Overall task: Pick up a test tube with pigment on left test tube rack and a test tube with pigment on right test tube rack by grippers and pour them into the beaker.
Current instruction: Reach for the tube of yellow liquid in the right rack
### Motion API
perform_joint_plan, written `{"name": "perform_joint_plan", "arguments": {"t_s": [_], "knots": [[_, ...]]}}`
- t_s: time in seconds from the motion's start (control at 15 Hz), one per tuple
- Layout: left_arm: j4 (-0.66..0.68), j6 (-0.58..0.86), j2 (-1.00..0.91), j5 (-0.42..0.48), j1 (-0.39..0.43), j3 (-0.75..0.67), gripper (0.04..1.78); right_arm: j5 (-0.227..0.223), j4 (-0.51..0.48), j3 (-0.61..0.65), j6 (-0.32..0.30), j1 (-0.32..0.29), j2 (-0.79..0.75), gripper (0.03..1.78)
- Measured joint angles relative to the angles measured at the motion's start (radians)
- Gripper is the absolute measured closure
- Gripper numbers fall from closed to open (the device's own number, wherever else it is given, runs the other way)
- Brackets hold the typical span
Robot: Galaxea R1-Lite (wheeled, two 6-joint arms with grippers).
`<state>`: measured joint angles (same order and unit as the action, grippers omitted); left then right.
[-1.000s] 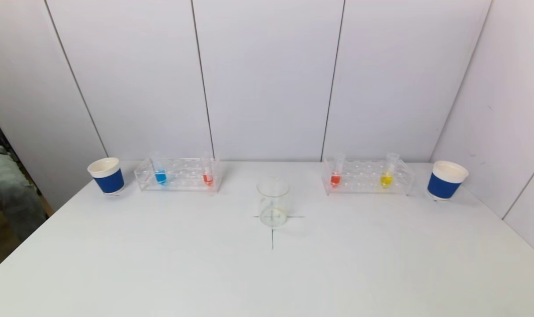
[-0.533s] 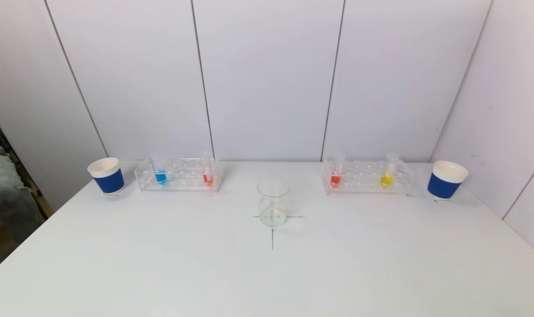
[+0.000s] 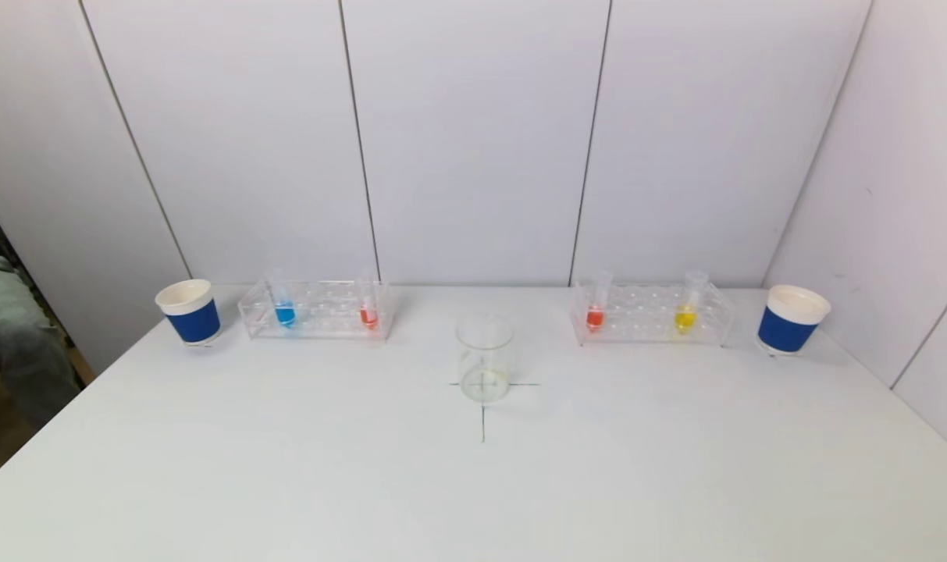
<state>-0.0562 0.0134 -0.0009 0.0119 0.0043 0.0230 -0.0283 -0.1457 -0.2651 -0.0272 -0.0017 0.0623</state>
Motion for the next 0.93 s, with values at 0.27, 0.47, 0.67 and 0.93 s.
{"name": "perform_joint_plan", "arguments": {"t_s": [0.27, 0.47, 0.67, 0.93], "knots": [[0.0, 0.0, 0.0, 0.0, 0.0, 0.0, 0.06, 0.01, 0.003, -0.116, -0.001, 0.0, 0.135, 0.05], [0.0, 0.0, 0.0, 0.0, 0.0, 0.0, 0.06, 0.011, 0.035, -0.171, -0.006, 0.0, 0.247, 0.05], [0.0, 0.0, 0.0, 0.0, 0.0, 0.0, 0.06, 0.012, 0.121, -0.197, -0.01, 0.001, 0.385, 0.05], [0.0, 0.0, 0.0, 0.0, 0.0, 0.0, 0.06, 0.012, 0.32, -0.197, -0.015, 0.002, 0.603, 0.05]]}}
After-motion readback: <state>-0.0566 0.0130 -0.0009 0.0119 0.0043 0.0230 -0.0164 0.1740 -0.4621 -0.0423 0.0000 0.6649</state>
